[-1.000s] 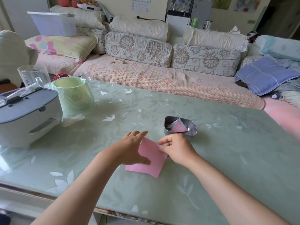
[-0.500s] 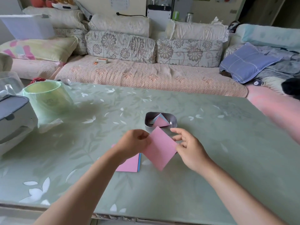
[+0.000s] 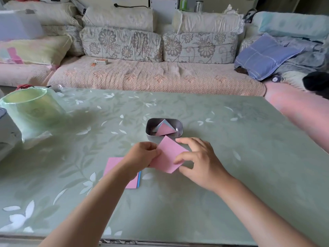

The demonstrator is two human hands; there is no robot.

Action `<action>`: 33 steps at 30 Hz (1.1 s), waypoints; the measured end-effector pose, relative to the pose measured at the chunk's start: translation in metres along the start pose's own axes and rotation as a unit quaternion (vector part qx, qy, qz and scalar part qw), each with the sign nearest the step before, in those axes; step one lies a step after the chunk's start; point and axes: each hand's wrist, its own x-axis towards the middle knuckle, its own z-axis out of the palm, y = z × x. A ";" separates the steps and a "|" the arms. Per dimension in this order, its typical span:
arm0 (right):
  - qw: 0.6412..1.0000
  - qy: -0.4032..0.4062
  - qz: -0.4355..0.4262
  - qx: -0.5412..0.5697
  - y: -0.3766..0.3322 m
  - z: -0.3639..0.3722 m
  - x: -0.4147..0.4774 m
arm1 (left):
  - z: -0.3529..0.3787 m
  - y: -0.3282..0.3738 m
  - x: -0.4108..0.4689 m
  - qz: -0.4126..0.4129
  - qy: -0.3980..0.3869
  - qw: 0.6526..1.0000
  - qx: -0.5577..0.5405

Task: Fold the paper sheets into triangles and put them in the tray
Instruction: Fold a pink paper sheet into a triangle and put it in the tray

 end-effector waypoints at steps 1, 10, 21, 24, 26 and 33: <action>1.000 -0.001 0.023 0.020 0.005 -0.001 -0.004 | 0.007 0.000 0.000 0.003 -0.003 1.000 0.019; 0.935 -0.063 0.246 0.246 0.007 0.003 -0.004 | 0.003 -0.008 -0.017 0.051 -0.071 0.995 0.049; 0.908 -0.018 0.292 0.300 0.009 0.003 -0.002 | 0.019 -0.003 -0.021 0.092 -0.073 0.992 0.042; 0.893 0.003 0.302 0.333 0.007 0.005 0.000 | 0.024 -0.006 -0.019 0.075 -0.066 0.995 0.001; 0.885 -0.002 0.311 0.346 0.006 0.005 0.001 | 0.025 -0.008 -0.018 0.069 -0.071 0.995 -0.007; 0.866 0.007 0.336 0.370 0.006 0.008 0.002 | 0.028 -0.010 -0.014 0.082 -0.038 0.995 0.032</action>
